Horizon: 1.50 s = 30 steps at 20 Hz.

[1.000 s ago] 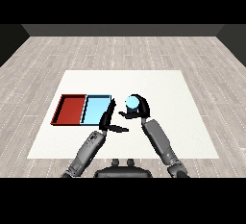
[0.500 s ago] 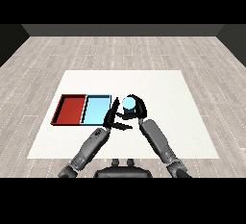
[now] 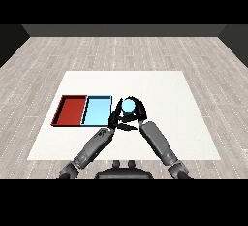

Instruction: Pick the blue can and put it in the blue box

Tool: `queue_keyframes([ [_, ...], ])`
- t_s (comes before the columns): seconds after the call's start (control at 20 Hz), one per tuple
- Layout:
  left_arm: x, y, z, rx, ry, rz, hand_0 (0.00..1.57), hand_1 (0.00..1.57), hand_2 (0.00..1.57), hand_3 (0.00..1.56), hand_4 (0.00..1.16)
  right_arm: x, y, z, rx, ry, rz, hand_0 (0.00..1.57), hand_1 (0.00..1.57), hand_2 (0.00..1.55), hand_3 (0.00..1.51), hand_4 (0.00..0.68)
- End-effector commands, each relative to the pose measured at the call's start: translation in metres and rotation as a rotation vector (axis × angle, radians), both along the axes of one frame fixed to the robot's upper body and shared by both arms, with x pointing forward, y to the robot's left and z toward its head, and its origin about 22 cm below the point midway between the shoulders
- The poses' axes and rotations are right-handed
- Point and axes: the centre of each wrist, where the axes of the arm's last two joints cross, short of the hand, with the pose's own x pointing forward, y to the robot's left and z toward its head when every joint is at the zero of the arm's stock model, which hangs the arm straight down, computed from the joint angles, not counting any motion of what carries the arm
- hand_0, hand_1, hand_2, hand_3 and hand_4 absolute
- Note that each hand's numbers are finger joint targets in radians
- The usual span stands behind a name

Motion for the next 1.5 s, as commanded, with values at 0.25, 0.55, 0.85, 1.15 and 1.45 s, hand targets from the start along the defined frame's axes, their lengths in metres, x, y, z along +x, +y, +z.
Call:
queue_keyframes([
  [0.25,0.012,-0.011,-0.001,0.013,0.019,0.001,0.00,0.00,0.00,0.00,0.00,-0.007,0.006,-0.008,0.002,-0.012,0.012,1.43,1.43,1.46,1.38,0.547],
  [0.55,0.012,-0.009,0.009,0.006,-0.011,0.002,0.00,0.00,0.00,0.00,0.00,-0.011,0.004,-0.002,0.019,0.013,0.018,1.43,1.43,1.46,1.37,0.533],
  [0.85,0.019,-0.018,0.008,0.031,0.015,-0.021,0.00,0.00,0.00,0.00,0.00,-0.006,0.026,-0.005,-0.018,-0.015,0.054,1.46,1.46,1.46,1.37,0.535],
  [1.15,0.011,-0.014,-0.012,0.054,-0.012,-0.033,0.00,0.00,0.00,0.00,0.00,-0.001,0.019,0.013,-0.007,-0.005,0.052,1.44,1.44,1.45,1.36,0.483],
  [1.45,0.022,-0.019,0.004,0.050,0.051,0.128,1.44,1.44,1.46,1.34,1.09,-0.009,0.045,0.018,-0.005,-0.009,0.060,1.44,1.44,1.46,1.37,0.513],
])
